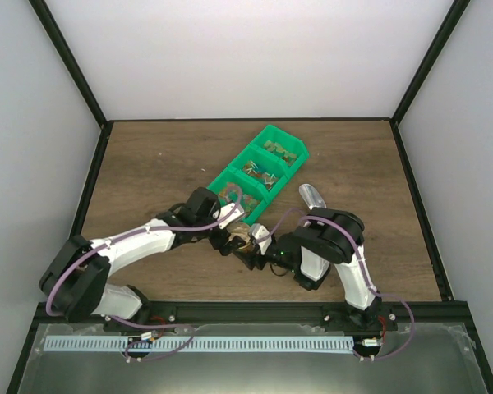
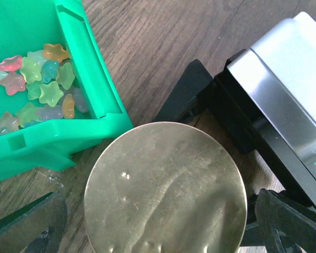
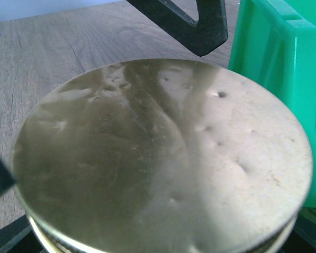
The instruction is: Pack the candies
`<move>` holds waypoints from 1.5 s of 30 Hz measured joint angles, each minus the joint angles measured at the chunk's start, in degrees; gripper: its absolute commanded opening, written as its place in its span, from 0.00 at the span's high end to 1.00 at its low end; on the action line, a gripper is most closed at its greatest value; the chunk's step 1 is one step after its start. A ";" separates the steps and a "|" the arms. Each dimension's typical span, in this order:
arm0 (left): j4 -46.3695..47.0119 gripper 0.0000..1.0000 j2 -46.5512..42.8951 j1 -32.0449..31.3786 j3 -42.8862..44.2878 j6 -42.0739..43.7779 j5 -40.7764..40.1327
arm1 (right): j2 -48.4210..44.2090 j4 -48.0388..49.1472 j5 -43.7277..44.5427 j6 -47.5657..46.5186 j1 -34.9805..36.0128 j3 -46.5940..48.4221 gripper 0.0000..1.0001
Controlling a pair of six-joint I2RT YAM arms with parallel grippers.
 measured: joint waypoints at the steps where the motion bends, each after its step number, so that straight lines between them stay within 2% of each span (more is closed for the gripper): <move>1: -0.42 0.00 0.02 0.00 0.22 0.37 0.02 | 0.00 0.07 -0.13 -0.09 0.00 -0.04 0.36; 11: -2.29 0.00 1.40 -1.01 1.11 2.05 -0.52 | 0.00 0.07 -0.79 -0.42 0.00 -0.04 0.36; 31: -5.38 0.13 1.99 -1.11 1.86 9.29 0.13 | 0.00 -0.02 -4.52 -2.43 0.00 -0.13 0.38; 39: -10.82 0.16 1.53 -1.05 2.67 20.28 3.17 | 0.00 0.00 -9.90 -4.70 -0.04 -0.50 0.41; 45: -19.32 0.16 2.29 -0.68 5.05 35.39 6.78 | 0.13 -0.28 -15.93 -7.17 0.00 -0.52 0.41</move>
